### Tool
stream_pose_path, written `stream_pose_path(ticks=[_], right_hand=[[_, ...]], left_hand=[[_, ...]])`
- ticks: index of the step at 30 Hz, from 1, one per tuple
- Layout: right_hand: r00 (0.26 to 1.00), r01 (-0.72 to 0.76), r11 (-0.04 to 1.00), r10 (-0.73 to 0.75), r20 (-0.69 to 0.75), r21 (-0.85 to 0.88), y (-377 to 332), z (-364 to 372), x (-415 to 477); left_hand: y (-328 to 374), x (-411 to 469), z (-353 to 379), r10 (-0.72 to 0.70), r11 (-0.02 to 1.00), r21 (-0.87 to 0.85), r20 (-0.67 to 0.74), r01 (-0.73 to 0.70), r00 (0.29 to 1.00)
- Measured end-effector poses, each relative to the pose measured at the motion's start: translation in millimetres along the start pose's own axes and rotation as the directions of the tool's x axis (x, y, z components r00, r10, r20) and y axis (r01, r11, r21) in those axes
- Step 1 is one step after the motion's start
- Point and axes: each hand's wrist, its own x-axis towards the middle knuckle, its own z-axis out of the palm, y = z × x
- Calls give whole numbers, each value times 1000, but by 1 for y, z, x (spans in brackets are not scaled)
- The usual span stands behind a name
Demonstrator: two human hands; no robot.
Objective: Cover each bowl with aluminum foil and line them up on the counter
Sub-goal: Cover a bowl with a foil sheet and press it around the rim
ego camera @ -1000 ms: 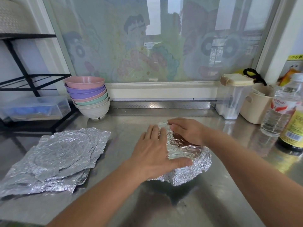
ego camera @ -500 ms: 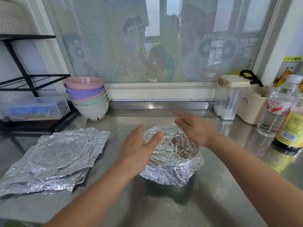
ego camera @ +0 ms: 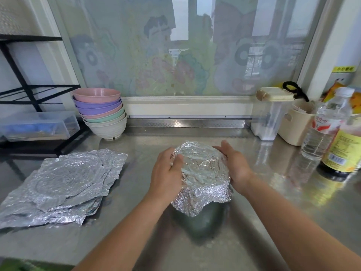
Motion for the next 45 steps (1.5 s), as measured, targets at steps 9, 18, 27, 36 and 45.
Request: stream_pose_path(ticks=[9,18,27,36,45], right_hand=[[903,430,772,-358,240,-468,-46,-13,-10],[917,370,782,-222,331,-502,-26,-3,11],[901,335,814,-423,-90,-474,-12,-6,-32],[924,357,791,-223,309,-496,-41,-8,1],[956,294,900,-286,72,-321,-12,-11,3]], left_hand=[[46,2,-12,20,827,545,215,-137,976],[33,-19,7,32,582,759,336,-291,941],[3,-18,-13,3,948,315,129,-44,992],[30,0,3,-81,959,279,119,45,990],[-2,8,15,-106,954,-282,12,105,994]])
